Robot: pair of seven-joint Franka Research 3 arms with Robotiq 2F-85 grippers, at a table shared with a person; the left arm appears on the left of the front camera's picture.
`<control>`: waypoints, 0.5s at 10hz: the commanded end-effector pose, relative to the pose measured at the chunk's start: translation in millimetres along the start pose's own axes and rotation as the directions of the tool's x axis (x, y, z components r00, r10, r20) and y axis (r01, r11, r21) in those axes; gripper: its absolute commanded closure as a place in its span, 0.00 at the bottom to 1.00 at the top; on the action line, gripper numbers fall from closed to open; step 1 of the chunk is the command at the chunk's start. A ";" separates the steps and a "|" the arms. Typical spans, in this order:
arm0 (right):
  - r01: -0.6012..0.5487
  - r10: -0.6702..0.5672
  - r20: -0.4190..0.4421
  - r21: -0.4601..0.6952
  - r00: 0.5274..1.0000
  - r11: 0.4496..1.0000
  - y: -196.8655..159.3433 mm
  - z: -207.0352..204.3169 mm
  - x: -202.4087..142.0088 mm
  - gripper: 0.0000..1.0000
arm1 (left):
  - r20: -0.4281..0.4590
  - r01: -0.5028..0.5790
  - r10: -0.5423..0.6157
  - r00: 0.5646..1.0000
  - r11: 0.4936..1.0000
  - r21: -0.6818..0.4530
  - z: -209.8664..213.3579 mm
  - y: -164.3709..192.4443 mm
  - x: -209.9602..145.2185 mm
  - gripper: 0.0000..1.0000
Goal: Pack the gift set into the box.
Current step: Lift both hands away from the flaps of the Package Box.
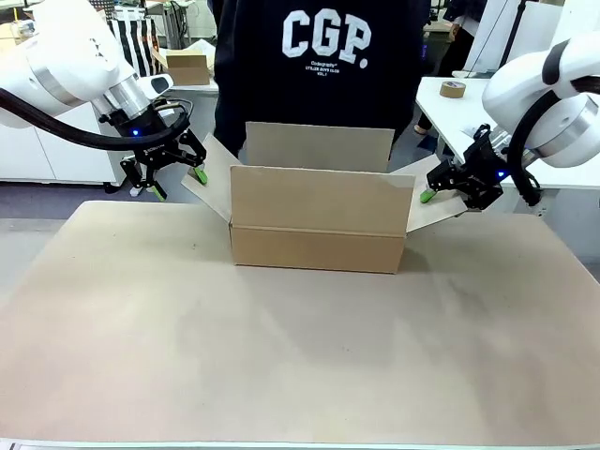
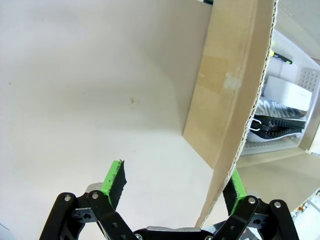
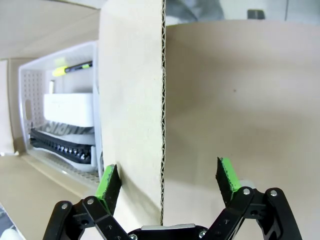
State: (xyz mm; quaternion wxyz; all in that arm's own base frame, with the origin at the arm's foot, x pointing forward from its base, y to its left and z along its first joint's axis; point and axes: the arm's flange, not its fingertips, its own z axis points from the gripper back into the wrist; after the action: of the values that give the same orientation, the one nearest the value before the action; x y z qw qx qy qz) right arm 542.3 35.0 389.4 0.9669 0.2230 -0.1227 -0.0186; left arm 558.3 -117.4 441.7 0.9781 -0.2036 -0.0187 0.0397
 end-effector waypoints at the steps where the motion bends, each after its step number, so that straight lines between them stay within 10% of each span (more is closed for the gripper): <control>1: 0.014 -0.013 0.011 -0.022 1.000 1.000 4.9 2.8 1.5 0.00 | 0.001 -0.011 0.011 1.000 1.000 0.015 1.6 -0.4 0.3 0.00; 5: 0.014 -0.013 0.011 -0.022 1.000 1.000 4.9 2.8 1.5 0.00 | 0.001 -0.011 0.011 1.000 1.000 0.015 1.6 -0.4 0.3 0.00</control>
State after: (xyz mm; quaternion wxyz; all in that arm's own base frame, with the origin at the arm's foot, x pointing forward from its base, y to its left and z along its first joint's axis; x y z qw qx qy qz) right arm 542.3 35.0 389.4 0.9669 0.2230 -0.1227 -0.0186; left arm 558.3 -117.4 441.7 0.9781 -0.2036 -0.0187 0.0397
